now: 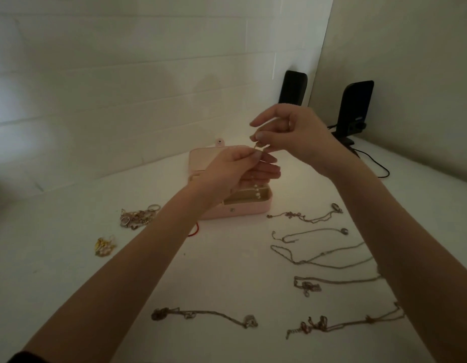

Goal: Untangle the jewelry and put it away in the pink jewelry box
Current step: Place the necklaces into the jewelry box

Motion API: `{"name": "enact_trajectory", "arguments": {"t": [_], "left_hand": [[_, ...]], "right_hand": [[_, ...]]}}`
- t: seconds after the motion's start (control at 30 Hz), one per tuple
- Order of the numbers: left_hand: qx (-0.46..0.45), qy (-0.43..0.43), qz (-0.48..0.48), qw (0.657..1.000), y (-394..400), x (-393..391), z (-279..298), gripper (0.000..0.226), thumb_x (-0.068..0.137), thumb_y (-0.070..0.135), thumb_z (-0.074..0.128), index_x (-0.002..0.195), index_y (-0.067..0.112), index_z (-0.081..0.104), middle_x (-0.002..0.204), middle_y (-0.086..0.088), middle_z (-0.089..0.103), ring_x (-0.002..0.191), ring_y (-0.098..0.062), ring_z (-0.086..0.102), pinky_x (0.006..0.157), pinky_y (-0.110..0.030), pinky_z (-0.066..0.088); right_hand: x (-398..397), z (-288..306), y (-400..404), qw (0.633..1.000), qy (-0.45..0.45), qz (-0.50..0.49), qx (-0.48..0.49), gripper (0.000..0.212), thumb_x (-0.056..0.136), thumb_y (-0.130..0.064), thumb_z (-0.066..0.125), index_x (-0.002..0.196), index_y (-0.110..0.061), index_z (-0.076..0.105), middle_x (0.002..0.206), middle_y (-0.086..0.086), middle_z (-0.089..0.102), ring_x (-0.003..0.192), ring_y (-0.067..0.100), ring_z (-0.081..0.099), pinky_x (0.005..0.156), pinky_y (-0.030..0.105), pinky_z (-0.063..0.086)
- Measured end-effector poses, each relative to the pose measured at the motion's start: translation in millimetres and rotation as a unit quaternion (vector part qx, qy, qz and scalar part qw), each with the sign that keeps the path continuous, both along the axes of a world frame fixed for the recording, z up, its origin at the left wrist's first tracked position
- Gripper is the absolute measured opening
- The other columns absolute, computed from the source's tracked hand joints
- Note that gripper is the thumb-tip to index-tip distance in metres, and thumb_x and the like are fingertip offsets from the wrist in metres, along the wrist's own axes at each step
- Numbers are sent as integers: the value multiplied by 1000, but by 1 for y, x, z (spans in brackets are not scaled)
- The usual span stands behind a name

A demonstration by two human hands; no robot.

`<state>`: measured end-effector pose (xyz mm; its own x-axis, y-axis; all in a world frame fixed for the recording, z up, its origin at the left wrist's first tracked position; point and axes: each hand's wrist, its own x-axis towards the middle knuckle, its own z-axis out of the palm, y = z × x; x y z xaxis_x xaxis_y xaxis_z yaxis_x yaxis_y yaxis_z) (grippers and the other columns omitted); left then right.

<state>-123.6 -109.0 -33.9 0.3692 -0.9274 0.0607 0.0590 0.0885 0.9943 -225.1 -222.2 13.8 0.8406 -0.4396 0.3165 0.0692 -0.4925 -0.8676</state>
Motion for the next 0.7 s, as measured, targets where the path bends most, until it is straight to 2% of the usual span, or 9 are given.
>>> {"name": "enact_trajectory", "arguments": {"t": [0.07, 0.13, 0.23, 0.3, 0.4, 0.53, 0.7], "left_hand": [[-5, 79, -3, 997, 3, 0, 3, 29, 100, 12, 37, 81, 5, 59, 62, -3, 66, 57, -14, 64, 61, -26, 57], [-38, 180, -2, 983, 2, 1, 6, 29, 98, 11, 35, 73, 9, 50, 50, 1, 48, 42, -8, 43, 44, -20, 43], [-101, 287, -1, 953, 1, 6, 10, 29, 97, 12, 32, 71, 11, 45, 47, 4, 35, 39, -6, 30, 39, -18, 31], [-123, 294, 10, 948, 0, 10, 9, 30, 99, 16, 30, 73, 11, 44, 46, 5, 35, 38, -5, 30, 38, -17, 29], [-140, 285, 27, 948, -2, 14, 4, 32, 100, 15, 28, 74, 11, 45, 46, 6, 35, 38, -4, 30, 39, -17, 30], [-135, 226, 70, 962, -1, 17, 2, 31, 100, 12, 28, 77, 8, 49, 47, 6, 35, 39, -5, 30, 41, -17, 31], [-127, 188, 167, 959, 5, 36, -2, 36, 103, 21, 28, 83, 7, 54, 45, 7, 33, 39, -4, 29, 48, -19, 36]], "right_hand": [[1, -3, 0, 999, 37, -15, -10, 21, 86, -11, 66, 107, -8, 64, 91, 6, 74, 88, 18, 69, 75, 25, 55], [3, -10, 2, 997, 78, -19, 18, 25, 90, -24, 61, 112, -11, 62, 95, 4, 73, 87, 16, 70, 74, 26, 56], [2, -26, 11, 974, 172, 37, 144, 36, 96, -40, 47, 114, -12, 61, 105, 6, 71, 90, 20, 71, 75, 31, 59], [1, -40, 17, 947, 197, 106, 231, 42, 97, -41, 42, 114, -8, 62, 108, 11, 71, 96, 28, 69, 81, 36, 58], [1, -54, 22, 925, 154, 159, 309, 43, 95, -31, 47, 118, 4, 59, 111, 22, 67, 96, 29, 69, 78, 30, 58], [4, -58, 22, 944, 134, 130, 274, 24, 89, -14, 58, 107, 1, 66, 96, 18, 72, 81, 19, 72, 68, 23, 58], [-9, -56, 7, 966, 121, 65, 220, 20, 90, -10, 57, 105, 2, 66, 93, 19, 72, 75, 20, 71, 68, 24, 59]]}}
